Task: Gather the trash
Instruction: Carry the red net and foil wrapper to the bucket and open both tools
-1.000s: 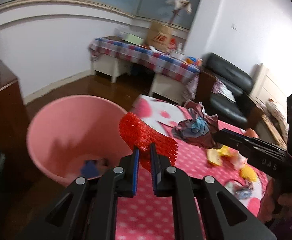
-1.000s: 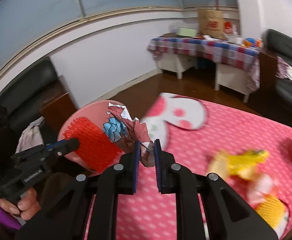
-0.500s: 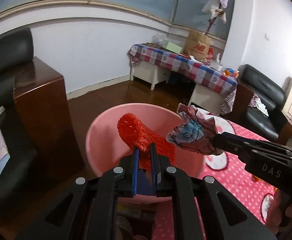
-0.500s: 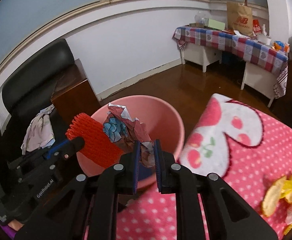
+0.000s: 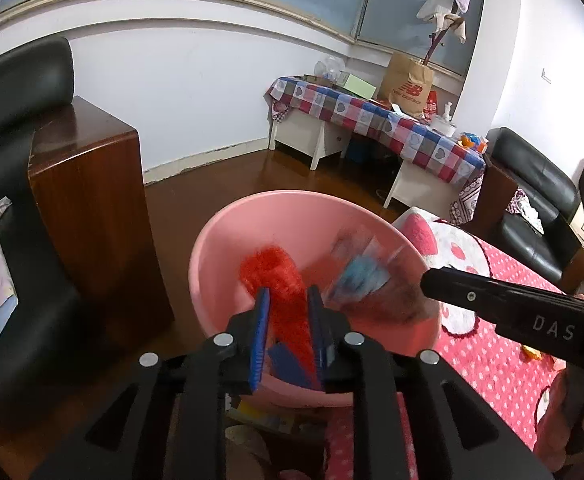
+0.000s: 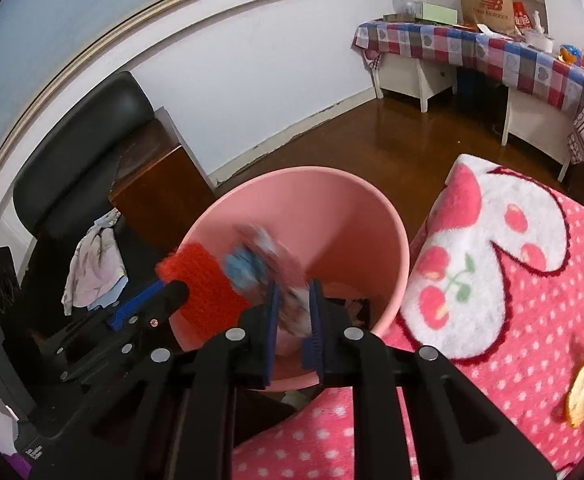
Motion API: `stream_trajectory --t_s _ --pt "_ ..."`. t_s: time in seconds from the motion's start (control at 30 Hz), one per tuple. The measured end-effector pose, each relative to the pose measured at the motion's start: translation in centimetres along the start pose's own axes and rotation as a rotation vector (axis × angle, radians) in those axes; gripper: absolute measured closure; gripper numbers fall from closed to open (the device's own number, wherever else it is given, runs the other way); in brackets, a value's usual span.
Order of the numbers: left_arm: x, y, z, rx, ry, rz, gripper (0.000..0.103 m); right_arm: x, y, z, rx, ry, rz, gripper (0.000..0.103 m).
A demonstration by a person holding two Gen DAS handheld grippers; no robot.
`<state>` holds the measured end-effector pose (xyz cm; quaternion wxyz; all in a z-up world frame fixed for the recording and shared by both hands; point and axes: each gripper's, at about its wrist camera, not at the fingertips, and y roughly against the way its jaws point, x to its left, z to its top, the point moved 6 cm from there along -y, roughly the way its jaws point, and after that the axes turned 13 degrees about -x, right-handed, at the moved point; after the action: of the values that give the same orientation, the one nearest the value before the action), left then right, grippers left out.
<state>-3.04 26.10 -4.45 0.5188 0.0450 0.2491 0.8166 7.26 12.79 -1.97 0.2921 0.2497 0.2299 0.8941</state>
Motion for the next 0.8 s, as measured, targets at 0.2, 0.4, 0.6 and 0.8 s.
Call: stream_trajectory --t_s 0.2,0.4,0.6,0.8 --pt "-0.3 0.4 0.2 -0.013 -0.005 -0.013 0.07 0.2 0.8 -0.2 -0.018 0.017 0.006 0.069" --pt "-1.7 1.3 0.4 -0.017 -0.006 -0.052 0.068 -0.4 2.9 -0.4 -0.048 0.038 -0.013 0.069" --pt "-4.1 2.7 0.3 -0.025 -0.029 -0.099 0.067 -1.6 6.0 -1.3 -0.079 0.069 -0.054 0.068" --pt "-7.5 4.0 0.0 -0.027 -0.075 -0.172 0.067 -3.7 9.1 -2.9 -0.094 0.053 -0.096 0.067"
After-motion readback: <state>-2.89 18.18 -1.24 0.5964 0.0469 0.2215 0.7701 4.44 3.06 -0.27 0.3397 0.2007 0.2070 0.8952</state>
